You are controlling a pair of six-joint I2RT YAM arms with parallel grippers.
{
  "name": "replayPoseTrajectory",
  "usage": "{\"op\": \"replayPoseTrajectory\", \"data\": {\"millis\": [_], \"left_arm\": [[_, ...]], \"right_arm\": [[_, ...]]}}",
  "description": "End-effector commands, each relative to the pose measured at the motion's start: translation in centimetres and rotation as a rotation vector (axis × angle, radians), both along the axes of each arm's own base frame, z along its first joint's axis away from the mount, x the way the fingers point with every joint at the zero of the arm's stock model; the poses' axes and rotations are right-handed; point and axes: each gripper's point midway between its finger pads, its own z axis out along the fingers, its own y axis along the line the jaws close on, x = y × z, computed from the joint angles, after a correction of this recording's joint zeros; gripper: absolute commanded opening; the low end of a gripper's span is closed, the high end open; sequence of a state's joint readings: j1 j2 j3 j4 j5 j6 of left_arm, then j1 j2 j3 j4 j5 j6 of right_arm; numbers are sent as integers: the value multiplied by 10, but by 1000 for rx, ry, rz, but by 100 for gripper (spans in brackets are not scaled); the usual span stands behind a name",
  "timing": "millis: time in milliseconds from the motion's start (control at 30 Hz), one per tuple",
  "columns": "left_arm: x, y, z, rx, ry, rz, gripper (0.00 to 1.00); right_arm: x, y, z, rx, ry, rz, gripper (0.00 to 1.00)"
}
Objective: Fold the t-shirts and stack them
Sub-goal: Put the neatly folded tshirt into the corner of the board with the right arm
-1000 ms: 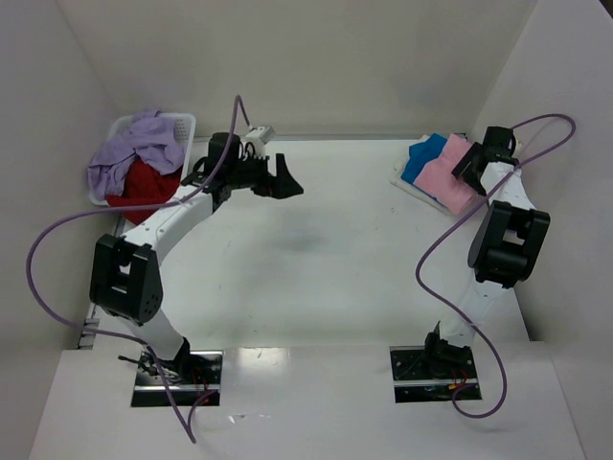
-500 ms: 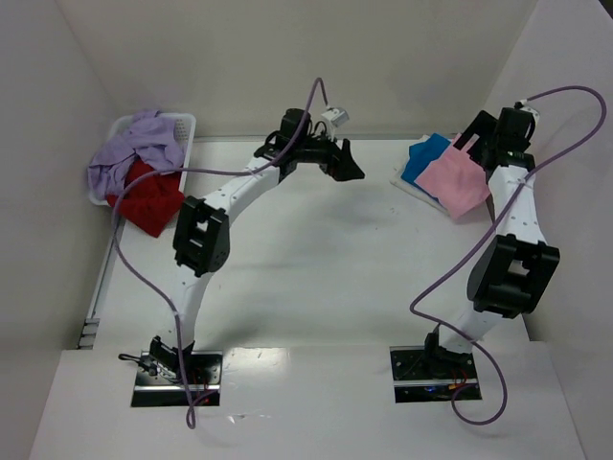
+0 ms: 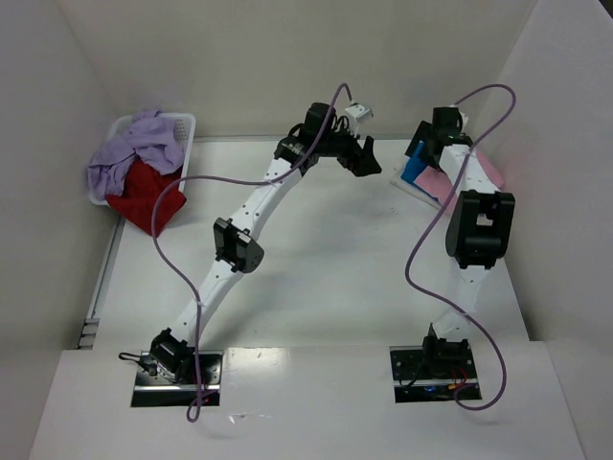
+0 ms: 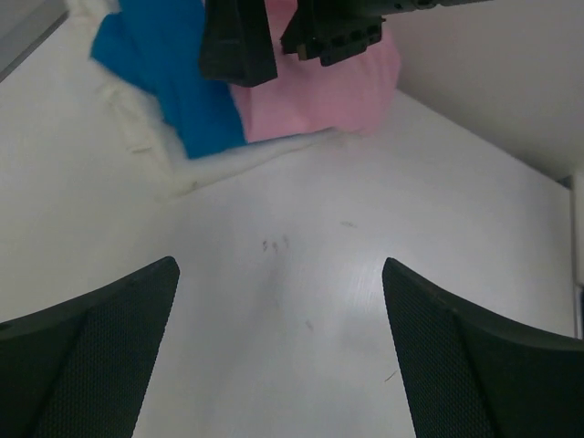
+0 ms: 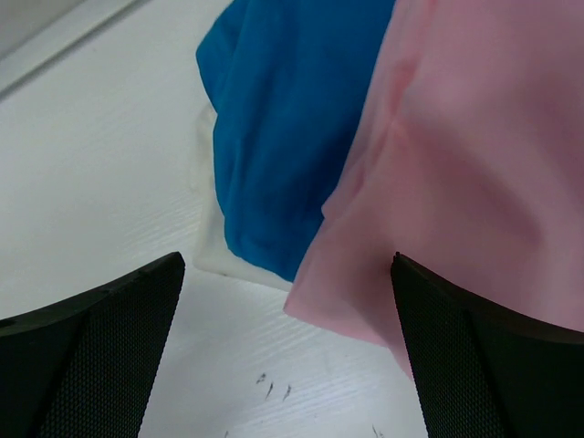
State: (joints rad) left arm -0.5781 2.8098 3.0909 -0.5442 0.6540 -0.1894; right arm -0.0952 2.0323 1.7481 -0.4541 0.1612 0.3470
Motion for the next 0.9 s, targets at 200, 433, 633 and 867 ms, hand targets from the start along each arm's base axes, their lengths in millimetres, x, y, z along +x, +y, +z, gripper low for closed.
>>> {"op": "replayPoseTrajectory", "data": {"millis": [200, 433, 633, 867], "left_arm": [[4, 89, 55, 255, -67, 305, 100], [-17, 135, 115, 262, -85, 400, 100], [-30, 153, 139, 270, -106, 449, 100], [-40, 170, 163, 265, -127, 488, 100]], "right_arm": [[5, -16, -19, -176, 134, -162, 100], [3, -27, 13, -245, 88, -224, 98], [2, -29, 30, -258, 63, -228, 98], [7, -43, -3, -312, 156, -259, 93]]}}
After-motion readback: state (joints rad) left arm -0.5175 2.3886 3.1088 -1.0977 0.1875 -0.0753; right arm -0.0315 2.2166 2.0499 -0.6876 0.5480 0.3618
